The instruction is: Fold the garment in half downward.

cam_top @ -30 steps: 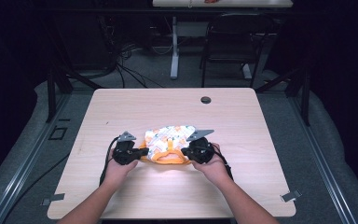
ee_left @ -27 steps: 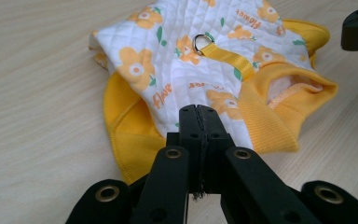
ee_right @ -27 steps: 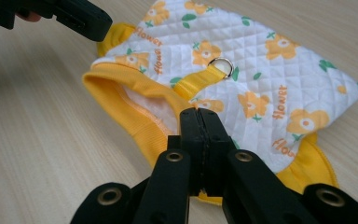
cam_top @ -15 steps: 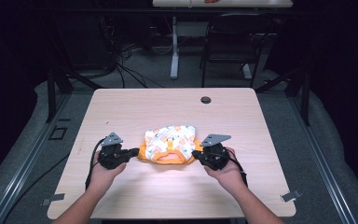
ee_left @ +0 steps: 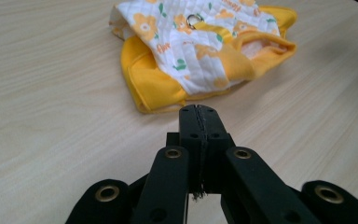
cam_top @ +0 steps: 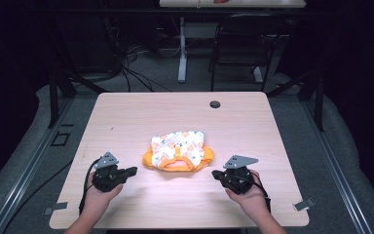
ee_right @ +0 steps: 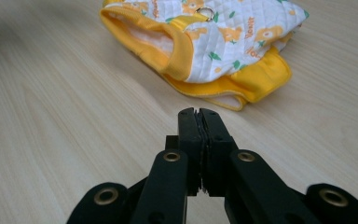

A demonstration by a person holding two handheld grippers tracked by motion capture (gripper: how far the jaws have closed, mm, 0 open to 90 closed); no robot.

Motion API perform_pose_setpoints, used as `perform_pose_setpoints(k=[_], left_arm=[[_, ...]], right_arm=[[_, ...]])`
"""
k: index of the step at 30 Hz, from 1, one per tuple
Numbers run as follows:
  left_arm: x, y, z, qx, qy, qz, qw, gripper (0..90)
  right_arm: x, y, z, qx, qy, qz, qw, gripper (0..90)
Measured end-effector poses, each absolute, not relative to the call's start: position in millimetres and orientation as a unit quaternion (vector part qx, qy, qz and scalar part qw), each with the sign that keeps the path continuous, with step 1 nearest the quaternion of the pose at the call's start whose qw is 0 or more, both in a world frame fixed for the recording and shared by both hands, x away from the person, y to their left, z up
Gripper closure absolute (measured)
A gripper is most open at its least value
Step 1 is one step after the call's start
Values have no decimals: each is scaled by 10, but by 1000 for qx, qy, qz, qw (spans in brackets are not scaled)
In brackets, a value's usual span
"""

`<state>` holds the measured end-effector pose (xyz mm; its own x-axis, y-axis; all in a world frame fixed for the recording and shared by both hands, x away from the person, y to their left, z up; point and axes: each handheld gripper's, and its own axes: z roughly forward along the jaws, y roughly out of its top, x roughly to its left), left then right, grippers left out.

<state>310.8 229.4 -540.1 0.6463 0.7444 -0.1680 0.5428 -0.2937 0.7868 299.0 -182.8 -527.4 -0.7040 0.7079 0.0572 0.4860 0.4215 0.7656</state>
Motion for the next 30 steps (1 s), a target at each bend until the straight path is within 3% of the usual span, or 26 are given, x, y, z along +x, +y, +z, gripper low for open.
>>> perform_pose_setpoints(k=[11,30], left_arm=[[2958,2289,-5592,805,398,107,426,900],[2929,2138,-5737,828,375,123,400,894]], right_arm=[[2783,-1794,-5458,344,845,382,146,868],[2766,-1708,-5638,341,846,384,139,826]])
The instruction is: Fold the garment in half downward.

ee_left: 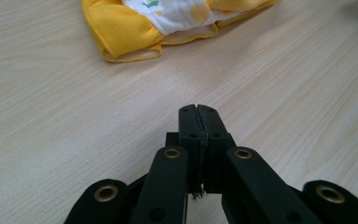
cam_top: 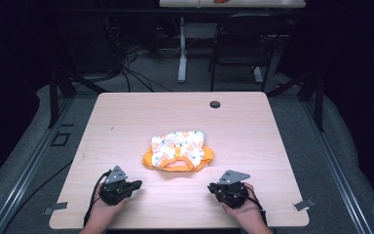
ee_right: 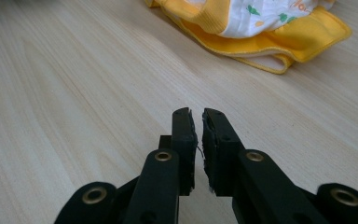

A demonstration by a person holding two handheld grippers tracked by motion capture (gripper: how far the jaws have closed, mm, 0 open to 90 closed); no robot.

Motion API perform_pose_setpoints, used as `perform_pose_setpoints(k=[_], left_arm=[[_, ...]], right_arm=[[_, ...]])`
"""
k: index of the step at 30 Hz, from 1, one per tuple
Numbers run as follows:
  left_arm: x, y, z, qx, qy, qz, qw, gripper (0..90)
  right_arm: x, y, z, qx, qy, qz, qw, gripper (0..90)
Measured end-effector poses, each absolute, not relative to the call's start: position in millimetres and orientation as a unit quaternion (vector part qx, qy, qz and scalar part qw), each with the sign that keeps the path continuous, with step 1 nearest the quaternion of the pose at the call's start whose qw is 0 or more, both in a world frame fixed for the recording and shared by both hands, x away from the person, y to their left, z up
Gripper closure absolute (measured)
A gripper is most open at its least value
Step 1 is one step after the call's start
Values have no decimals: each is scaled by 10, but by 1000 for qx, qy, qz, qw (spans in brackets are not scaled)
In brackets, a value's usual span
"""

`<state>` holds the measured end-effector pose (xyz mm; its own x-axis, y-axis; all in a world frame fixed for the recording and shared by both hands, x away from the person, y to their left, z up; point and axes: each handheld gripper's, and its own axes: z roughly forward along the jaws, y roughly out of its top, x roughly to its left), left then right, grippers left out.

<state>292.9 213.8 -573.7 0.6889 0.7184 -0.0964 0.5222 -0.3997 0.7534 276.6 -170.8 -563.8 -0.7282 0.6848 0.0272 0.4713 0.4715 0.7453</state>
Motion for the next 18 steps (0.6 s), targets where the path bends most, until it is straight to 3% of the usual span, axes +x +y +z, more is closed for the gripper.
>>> perform_pose_setpoints(k=[18], left_arm=[[2949,2124,-5760,832,372,128,392,876]], right_arm=[[2763,-1646,-5693,327,857,375,132,822]])
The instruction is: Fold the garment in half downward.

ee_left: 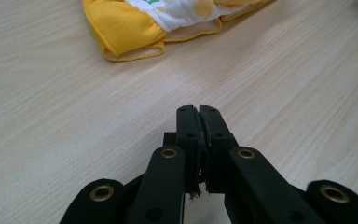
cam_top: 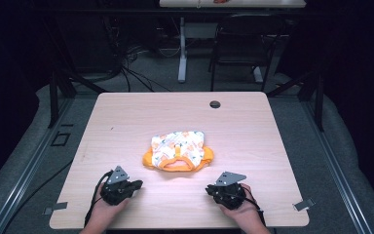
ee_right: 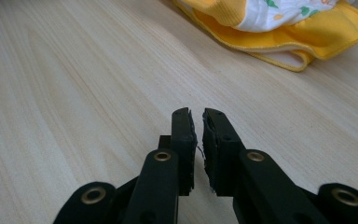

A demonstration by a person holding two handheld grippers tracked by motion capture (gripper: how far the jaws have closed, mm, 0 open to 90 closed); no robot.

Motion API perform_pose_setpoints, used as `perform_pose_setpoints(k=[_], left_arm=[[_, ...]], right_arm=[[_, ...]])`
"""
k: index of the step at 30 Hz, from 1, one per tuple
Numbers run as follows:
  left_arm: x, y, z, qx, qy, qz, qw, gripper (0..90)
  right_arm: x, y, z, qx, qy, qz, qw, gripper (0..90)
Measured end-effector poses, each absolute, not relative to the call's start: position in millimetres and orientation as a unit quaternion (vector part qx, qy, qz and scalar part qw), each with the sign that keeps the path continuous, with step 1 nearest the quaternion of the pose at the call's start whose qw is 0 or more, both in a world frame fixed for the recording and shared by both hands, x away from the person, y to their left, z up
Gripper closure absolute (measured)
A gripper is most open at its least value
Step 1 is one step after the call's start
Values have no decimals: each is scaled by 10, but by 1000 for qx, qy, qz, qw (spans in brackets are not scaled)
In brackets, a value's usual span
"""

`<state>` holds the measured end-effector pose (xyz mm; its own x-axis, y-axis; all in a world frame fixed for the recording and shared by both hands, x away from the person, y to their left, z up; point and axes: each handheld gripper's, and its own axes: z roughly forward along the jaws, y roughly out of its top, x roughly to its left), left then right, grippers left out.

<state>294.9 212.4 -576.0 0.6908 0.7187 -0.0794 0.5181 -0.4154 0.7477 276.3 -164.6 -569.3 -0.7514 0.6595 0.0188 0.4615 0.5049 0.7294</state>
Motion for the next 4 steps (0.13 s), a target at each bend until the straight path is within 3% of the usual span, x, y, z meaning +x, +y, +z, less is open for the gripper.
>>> perform_pose_setpoints(k=[4], left_arm=[[2959,2087,-5731,836,361,133,391,838]], right_arm=[[2767,-1624,-5656,318,859,375,141,805]])
